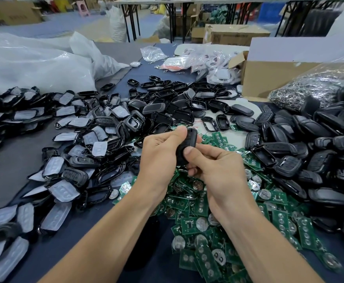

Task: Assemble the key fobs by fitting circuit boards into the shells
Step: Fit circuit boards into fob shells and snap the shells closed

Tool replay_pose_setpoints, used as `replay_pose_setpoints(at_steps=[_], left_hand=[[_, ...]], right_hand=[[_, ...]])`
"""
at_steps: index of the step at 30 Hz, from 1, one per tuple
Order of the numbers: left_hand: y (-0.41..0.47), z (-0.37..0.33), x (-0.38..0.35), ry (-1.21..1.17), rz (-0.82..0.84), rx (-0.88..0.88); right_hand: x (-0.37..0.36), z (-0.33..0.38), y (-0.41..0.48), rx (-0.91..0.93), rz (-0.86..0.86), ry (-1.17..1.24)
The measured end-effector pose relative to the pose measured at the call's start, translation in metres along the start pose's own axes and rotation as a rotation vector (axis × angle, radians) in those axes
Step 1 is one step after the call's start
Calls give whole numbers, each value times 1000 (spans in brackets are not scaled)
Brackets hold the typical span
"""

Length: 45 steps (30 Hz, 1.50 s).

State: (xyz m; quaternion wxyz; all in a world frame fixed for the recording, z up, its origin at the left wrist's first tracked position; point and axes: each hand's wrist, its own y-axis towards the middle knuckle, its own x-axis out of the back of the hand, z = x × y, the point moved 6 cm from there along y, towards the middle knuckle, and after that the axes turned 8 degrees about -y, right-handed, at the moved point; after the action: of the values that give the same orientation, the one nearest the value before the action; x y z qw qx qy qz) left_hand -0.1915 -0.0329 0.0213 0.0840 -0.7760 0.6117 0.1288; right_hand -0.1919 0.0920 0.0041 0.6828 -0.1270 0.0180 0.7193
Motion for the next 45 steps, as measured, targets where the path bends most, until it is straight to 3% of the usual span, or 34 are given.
replay_pose_setpoints(at_steps=[12,17,18,22,24,27,31,34,38,41,45], left_hand=[[0,-2,-1,30,6,-113],[4,4,7,17,-2,17],[5,4,9,7,-3,37],[9,-2,15,-14,-25,45],[11,-3,17,-13,-52,38],[15,-2,25,25,-121,30],[20,-7,41,-17,-254,7],[24,-10,52,-61,-342,3],[27,-11,59,-39,-397,-1],[29,-10,60,-27,-397,9],[31,-10,60,0,-383,-1]], right_hand=[[5,8,1,94,22,-170],[19,20,8,118,-61,-429],[29,27,11,115,-98,-360],[79,55,14,179,-225,413],[84,52,17,157,-248,427],[63,37,22,64,-281,116],[31,49,40,205,-248,-490],[7,55,76,277,-110,-933],[-16,42,133,195,120,-1566],[-27,27,149,191,240,-1641],[-21,21,151,290,61,-1484]])
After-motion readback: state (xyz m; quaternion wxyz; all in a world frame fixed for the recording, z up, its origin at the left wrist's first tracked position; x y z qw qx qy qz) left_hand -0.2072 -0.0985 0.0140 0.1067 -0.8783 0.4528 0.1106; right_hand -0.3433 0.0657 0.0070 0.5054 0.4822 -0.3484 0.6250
